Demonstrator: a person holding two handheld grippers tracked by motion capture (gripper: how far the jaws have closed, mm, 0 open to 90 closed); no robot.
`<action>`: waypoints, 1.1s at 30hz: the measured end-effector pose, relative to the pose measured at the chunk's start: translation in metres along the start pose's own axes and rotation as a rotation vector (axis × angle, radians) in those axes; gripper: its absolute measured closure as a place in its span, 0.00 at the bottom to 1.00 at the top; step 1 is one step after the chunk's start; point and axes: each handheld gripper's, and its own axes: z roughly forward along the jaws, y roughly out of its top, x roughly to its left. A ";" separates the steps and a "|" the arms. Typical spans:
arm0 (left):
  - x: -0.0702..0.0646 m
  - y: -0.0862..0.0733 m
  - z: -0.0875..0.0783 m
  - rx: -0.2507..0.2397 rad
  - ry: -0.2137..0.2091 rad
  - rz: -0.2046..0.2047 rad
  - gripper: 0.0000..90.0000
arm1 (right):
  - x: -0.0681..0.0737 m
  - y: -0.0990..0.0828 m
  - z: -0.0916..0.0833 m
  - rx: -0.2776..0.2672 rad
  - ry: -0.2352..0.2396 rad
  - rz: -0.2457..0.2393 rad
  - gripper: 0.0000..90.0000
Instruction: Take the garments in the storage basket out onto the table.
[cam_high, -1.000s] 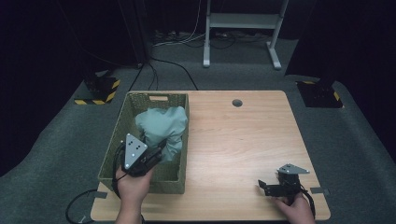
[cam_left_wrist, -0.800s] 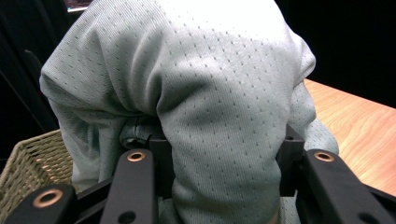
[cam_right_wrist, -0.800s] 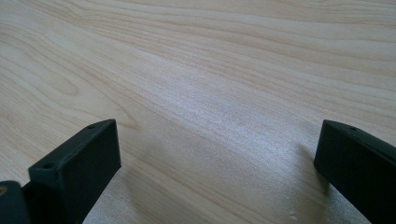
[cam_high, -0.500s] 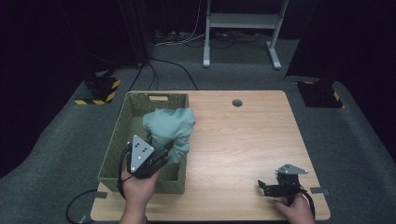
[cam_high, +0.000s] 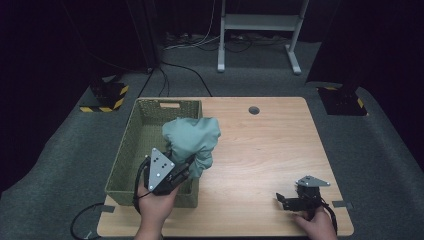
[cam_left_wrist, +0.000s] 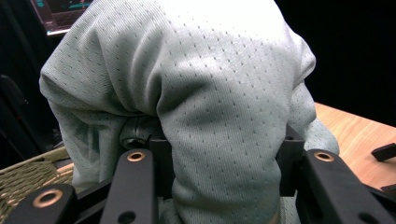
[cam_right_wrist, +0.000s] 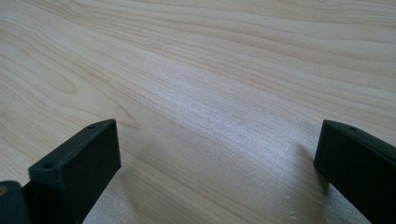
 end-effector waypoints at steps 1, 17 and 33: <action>-0.002 0.001 0.000 -0.004 -0.006 0.001 0.62 | 0.000 0.000 0.000 0.000 0.001 0.001 0.00; -0.025 0.008 0.005 -0.043 -0.068 0.013 0.62 | 0.001 0.000 0.001 0.004 -0.011 -0.008 0.00; -0.042 0.014 0.020 -0.063 -0.135 0.018 0.62 | 0.003 0.000 0.001 0.010 -0.022 -0.016 0.00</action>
